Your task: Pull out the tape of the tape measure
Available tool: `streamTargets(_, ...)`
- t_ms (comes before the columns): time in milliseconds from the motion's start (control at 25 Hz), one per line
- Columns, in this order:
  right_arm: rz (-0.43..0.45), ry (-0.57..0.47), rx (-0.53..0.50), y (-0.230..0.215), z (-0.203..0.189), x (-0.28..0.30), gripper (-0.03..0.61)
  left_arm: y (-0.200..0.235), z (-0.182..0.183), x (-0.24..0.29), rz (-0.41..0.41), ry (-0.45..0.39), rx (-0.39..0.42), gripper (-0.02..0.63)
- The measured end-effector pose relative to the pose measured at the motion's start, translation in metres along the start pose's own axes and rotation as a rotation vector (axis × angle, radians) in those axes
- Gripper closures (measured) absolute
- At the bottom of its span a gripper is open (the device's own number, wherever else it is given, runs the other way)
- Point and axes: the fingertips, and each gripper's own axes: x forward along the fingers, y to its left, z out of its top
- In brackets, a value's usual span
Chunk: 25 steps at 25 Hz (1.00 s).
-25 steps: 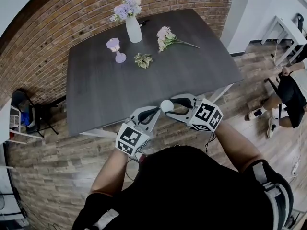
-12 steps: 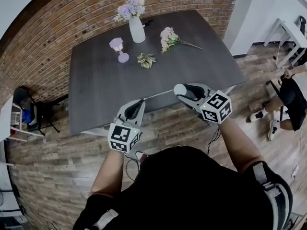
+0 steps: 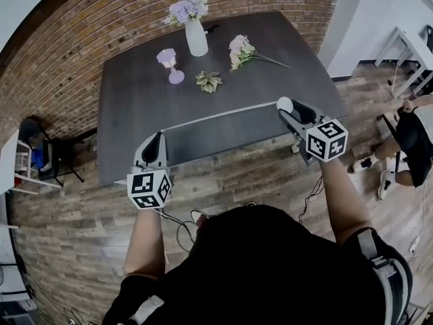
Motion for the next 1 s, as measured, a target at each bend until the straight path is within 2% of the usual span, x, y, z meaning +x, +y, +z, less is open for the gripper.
streamTargets(400, 0.060, 0.031, -0.018, 0.020, -0.007, 0.013, 0.370, -0.019, -0.005, 0.005, -0.038, 0.008, 0.001, 0.603)
streamTargets(1000, 0.088, 0.116, -0.020, 0.024, -0.031, 0.045, 0.370, -0.012, -0.030, 0.019, -0.042, 0.067, -0.013, 0.603)
